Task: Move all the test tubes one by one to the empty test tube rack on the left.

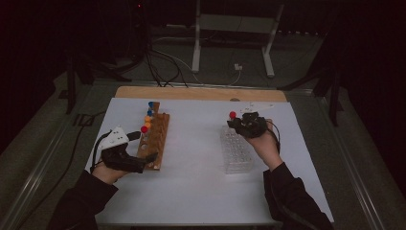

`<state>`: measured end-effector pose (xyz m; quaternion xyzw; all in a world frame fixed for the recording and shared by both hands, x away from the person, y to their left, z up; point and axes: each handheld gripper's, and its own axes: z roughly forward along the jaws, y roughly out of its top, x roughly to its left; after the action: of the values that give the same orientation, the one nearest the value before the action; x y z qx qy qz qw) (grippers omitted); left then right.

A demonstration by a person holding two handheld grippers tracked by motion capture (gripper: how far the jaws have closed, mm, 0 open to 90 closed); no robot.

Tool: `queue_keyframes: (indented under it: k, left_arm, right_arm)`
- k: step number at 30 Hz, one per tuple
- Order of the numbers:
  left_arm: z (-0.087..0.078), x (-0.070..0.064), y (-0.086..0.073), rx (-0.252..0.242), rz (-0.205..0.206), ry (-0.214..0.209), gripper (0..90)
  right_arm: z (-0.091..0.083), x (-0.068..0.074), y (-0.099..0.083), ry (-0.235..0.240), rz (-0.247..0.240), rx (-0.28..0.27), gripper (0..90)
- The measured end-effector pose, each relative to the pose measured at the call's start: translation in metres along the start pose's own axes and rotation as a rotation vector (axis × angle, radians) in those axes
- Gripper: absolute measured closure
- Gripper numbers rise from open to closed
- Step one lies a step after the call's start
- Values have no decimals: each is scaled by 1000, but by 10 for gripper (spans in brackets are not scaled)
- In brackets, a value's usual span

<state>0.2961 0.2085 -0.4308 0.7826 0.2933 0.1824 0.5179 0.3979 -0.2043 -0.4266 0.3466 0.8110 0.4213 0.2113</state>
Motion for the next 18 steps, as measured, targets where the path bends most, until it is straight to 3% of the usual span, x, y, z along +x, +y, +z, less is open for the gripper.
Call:
queue_keyframes:
  k: [11,18]
  left_arm:
    - [1,-10,7,4,23,-42,21]
    - [4,-17,10,8,40,-56,21]
  right_arm:
    - [-28,16,20,11,-50,-49,754]
    - [-35,35,21,71,-74,-58,754]
